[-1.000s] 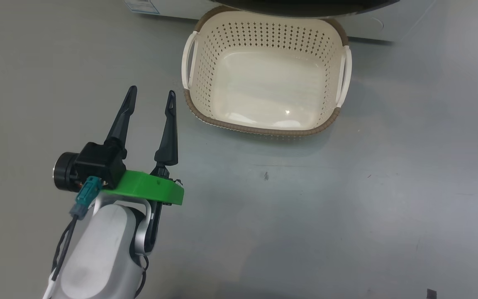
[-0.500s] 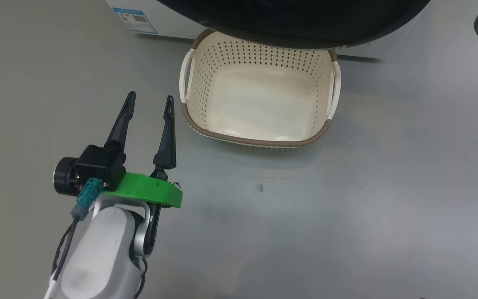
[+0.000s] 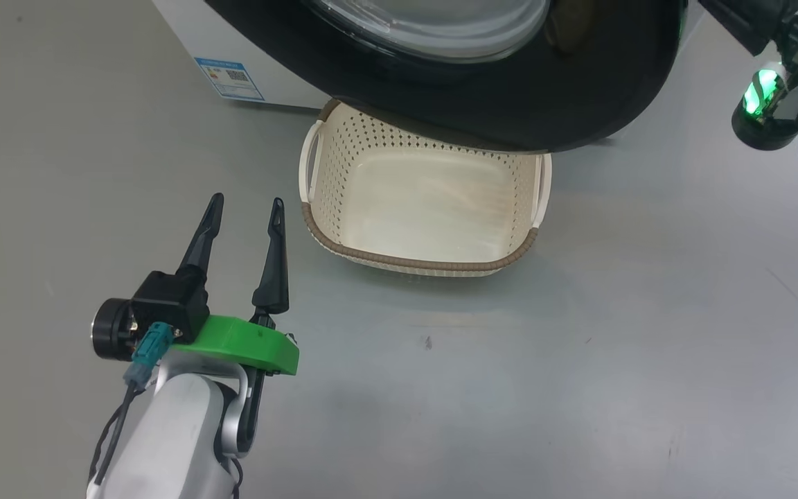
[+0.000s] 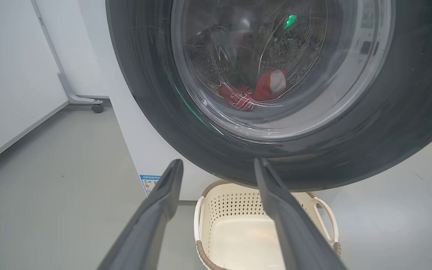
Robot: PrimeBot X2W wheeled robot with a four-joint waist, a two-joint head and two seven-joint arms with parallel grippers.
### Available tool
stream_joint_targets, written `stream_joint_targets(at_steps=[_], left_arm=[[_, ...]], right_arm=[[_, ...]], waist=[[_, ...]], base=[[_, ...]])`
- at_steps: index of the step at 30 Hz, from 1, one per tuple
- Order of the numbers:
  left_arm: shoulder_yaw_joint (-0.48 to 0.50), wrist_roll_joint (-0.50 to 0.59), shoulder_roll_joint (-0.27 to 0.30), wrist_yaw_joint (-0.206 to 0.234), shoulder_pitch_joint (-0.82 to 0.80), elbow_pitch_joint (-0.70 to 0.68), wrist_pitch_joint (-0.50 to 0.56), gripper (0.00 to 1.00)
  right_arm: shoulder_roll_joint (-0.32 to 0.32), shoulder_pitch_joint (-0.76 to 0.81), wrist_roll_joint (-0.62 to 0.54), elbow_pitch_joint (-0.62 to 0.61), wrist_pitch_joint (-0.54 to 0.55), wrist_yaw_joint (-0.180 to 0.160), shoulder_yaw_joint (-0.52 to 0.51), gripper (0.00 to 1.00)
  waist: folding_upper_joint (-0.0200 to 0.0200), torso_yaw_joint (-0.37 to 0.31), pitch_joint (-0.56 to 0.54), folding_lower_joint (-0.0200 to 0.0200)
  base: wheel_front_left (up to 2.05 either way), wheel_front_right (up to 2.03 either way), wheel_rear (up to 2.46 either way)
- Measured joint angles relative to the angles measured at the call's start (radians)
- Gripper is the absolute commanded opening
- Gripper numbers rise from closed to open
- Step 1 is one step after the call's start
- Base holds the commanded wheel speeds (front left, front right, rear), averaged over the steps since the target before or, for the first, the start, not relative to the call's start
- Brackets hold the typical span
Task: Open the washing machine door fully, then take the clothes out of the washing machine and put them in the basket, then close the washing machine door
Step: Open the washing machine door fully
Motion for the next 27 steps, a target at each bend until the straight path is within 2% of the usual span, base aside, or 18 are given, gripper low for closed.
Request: stream_joint_targets(at_steps=[27], left_arm=[[0.019, 0.002, 0.001, -0.002, 0.091, 0.041, 0.000, 1.00]], right_arm=[[0.102, 0.207, 0.034, -0.074, 0.097, 0.035, 0.063, 0.00]], waist=[[0.0000, -0.013, -0.151, 0.0000]], base=[[0.00, 0.00, 0.00]])
